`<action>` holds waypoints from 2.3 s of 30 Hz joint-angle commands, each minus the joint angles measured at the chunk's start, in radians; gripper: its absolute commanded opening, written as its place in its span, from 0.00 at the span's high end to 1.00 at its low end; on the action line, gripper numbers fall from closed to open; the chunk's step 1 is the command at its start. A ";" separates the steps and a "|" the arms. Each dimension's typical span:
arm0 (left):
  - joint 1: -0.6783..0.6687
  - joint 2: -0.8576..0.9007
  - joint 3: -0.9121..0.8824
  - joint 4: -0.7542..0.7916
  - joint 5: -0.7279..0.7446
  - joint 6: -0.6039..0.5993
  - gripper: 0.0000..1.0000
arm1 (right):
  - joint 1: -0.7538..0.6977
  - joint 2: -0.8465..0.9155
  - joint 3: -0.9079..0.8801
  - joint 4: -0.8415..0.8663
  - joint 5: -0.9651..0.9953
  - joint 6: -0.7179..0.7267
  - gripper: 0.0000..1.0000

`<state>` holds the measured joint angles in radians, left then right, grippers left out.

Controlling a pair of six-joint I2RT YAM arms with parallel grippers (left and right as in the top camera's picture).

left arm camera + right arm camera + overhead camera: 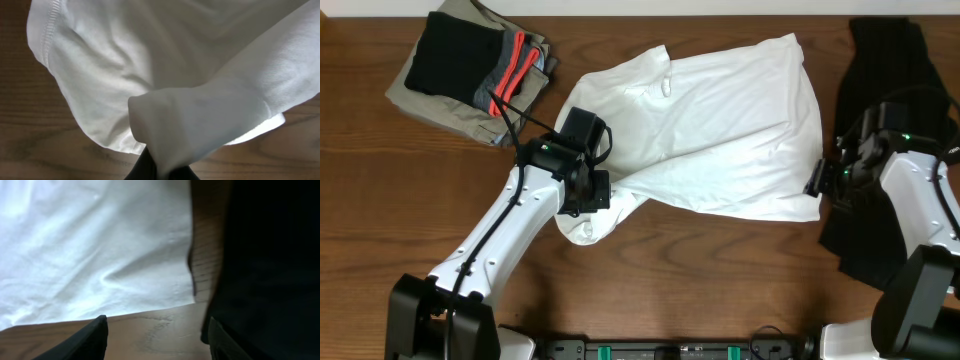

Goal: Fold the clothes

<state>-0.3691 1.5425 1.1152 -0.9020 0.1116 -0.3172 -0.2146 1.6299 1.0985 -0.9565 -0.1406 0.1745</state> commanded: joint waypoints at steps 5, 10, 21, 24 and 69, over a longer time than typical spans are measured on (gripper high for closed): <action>0.006 -0.007 0.001 0.000 -0.019 -0.002 0.94 | 0.019 0.045 -0.001 0.003 0.079 0.004 0.39; 0.006 -0.007 0.001 0.003 -0.019 -0.002 0.94 | 0.025 0.075 -0.002 0.003 0.085 0.003 0.39; 0.006 -0.007 0.001 0.003 -0.019 -0.002 0.94 | 0.090 0.156 -0.003 0.033 0.085 -0.003 0.40; 0.006 -0.007 0.001 0.003 -0.019 -0.002 0.94 | 0.090 0.173 -0.003 0.038 0.085 -0.003 0.41; 0.006 -0.163 0.041 -0.130 0.090 -0.010 0.94 | 0.039 0.055 0.187 -0.254 0.125 0.006 0.99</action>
<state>-0.3691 1.4368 1.1202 -1.0218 0.1436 -0.3172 -0.1658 1.7519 1.2186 -1.1755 -0.0154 0.2127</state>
